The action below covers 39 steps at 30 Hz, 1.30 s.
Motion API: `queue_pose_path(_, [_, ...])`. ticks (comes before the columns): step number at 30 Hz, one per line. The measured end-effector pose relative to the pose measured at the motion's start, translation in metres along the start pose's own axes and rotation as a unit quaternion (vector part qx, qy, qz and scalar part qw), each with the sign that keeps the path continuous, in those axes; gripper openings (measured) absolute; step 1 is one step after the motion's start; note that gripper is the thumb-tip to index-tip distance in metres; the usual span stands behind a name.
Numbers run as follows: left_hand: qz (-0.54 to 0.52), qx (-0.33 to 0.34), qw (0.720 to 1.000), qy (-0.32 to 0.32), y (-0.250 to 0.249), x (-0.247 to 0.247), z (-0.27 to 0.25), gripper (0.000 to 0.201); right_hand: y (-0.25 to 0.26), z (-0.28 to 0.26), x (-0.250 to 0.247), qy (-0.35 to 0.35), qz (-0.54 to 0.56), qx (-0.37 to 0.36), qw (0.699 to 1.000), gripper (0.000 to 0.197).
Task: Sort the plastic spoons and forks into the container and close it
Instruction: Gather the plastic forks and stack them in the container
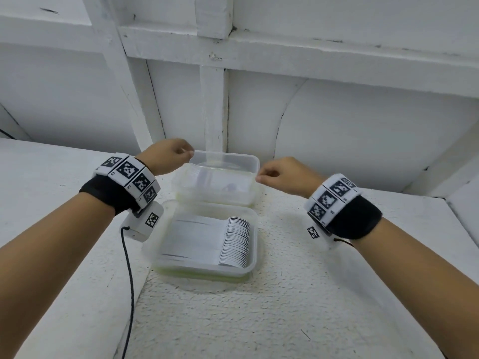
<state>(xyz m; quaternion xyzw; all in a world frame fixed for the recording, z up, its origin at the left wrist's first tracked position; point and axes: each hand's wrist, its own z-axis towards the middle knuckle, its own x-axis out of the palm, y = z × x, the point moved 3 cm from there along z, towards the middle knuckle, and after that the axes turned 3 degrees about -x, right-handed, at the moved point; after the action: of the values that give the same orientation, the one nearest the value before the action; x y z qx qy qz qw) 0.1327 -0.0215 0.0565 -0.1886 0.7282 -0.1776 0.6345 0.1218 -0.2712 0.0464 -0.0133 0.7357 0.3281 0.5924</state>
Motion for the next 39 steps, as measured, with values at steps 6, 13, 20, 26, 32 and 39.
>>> queue_pose_path(6, [-0.006,0.135,0.99,0.052,-0.082,0.027,-0.061,0.023,-0.036,-0.098,0.002,-0.007,0.013,0.051,0.999,0.007])
queue_pose_path(13, [-0.012,0.204,0.966,0.161,-0.151,0.111,-0.097,0.021,-0.09,-0.19,0.023,0.017,-0.041,0.155,0.987,0.017])
queue_pose_path(20, [0.04,0.179,0.964,0.192,-0.183,0.203,-0.095,0.03,-0.121,-0.252,0.044,0.042,-0.097,0.239,0.965,0.033])
queue_pose_path(26, [0.064,0.11,0.973,0.195,-0.205,0.255,-0.095,0.04,-0.126,-0.286,0.058,0.025,-0.074,0.268,0.96,0.039])
queue_pose_path(32, [0.019,0.054,0.978,0.198,-0.211,0.269,-0.091,0.02,-0.126,-0.3,0.065,0.029,-0.04,0.268,0.962,0.038])
queue_pose_path(39, [-0.253,-0.087,0.92,0.286,-0.176,0.246,-0.116,0.015,-0.128,-0.294,0.06,-0.017,0.006,0.257,0.966,0.029])
